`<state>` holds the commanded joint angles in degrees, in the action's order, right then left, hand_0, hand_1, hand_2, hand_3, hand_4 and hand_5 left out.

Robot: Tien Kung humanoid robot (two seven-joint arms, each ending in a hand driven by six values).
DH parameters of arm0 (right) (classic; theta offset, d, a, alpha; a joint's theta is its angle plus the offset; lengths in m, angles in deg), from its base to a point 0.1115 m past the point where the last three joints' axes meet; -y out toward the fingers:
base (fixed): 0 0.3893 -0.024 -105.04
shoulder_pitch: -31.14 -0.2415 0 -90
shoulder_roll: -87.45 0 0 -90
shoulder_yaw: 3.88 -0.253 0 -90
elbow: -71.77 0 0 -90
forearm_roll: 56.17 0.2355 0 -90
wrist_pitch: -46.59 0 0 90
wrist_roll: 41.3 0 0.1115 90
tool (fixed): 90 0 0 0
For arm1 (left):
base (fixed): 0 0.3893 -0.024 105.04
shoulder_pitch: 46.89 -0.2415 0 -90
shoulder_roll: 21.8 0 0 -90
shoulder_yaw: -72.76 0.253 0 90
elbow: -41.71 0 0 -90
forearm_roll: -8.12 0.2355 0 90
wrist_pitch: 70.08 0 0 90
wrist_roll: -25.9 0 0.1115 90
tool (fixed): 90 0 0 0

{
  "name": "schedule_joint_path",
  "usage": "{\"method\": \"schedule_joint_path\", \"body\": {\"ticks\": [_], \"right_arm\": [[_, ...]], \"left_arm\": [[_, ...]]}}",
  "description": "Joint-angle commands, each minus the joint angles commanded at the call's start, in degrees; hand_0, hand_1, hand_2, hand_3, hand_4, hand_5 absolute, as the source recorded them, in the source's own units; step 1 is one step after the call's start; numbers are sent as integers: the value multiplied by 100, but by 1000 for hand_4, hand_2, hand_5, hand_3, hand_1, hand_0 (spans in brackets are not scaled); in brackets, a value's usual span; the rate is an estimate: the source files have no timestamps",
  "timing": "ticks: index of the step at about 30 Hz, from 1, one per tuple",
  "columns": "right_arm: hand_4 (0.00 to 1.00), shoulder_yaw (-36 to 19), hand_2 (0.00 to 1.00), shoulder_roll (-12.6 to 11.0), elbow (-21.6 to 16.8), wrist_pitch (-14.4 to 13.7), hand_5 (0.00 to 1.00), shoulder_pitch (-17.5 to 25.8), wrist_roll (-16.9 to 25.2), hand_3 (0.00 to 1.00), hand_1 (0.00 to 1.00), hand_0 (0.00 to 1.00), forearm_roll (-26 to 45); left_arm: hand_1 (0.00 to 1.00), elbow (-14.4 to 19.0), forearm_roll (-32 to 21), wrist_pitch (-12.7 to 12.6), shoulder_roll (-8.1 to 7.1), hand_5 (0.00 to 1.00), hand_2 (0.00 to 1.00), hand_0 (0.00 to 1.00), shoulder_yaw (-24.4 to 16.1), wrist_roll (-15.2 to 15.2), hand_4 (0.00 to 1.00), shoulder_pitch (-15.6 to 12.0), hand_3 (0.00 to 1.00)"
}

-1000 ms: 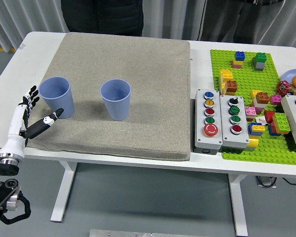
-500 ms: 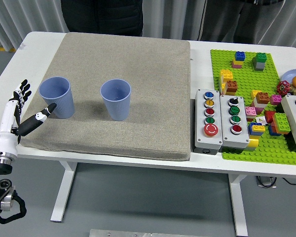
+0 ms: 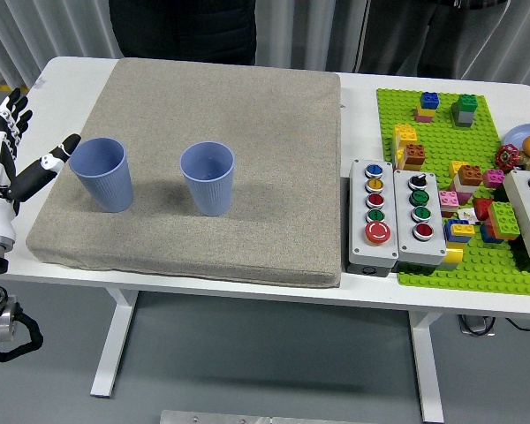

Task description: Pick cup pour cup place

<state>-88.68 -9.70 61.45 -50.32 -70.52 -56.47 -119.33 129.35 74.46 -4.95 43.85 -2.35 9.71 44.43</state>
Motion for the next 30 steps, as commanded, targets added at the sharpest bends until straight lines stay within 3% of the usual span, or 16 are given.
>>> {"method": "schedule_joint_path", "body": {"ticks": [7,12,17,30], "right_arm": [[2,15,654,9,0,-20,182,4,-13,606,672,716,20],[2,28,654,8,0,-22,178,-2,-22,606,672,717,19],[2,59,654,-6,0,-30,178,-19,-11,606,672,717,66],[2,68,654,1,0,-48,177,-47,-17,606,672,717,102]], "left_arm": [[909,120,7,16,-111,471,998,912,-254,50,998,320,998],[902,319,-107,24,-268,474,998,908,-709,54,992,750,998],[902,479,-201,46,-370,474,998,908,-1032,25,992,1003,998],[896,334,-314,72,-305,496,998,892,-1192,-30,979,1271,998]]}}
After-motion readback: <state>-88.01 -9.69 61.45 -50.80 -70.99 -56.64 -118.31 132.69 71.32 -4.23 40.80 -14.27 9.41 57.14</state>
